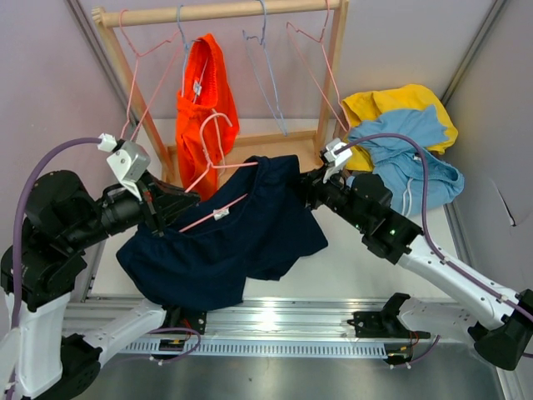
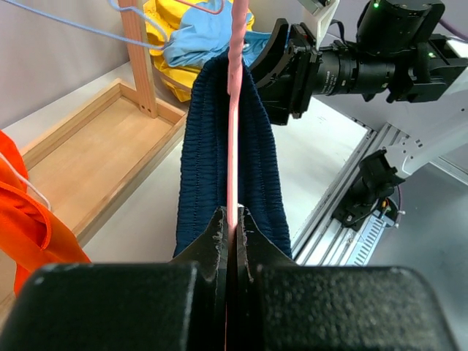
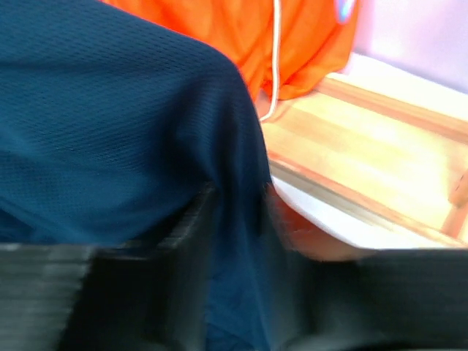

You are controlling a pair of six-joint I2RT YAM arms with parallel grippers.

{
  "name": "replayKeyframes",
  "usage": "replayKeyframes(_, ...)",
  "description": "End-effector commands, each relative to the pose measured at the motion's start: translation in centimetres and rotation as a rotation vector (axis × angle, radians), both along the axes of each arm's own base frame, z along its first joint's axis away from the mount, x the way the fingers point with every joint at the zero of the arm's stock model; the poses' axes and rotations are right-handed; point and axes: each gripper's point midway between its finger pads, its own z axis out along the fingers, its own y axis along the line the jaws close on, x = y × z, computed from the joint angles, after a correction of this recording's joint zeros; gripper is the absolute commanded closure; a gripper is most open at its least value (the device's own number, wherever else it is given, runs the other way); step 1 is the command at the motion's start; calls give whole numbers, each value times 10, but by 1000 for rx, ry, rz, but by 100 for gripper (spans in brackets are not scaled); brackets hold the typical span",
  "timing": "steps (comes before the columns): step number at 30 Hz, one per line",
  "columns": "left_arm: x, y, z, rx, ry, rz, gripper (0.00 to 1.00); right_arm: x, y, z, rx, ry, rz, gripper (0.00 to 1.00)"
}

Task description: Remove the shorts from the hanger

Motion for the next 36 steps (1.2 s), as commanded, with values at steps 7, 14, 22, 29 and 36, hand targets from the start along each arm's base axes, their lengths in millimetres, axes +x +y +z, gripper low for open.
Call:
replayKeyframes(7,4,-6,34,-72,-86,-11,100,4,7,2,48,-31,1,100)
replayKeyframes(14,9,3,15,-41,-57,49,100,56,-71,30,61,-55,-296,100)
replayKeyframes(22,2,7,2,-33,-35,50,100,100,-181,64,151,-78,-527,100)
replayKeyframes(29,11,11,4,-32,-46,103,100,97,-184,32,160,-15,-525,100)
replayKeyframes(36,17,21,24,-53,-91,169,100,88,-188,-1,167,37,-548,100)
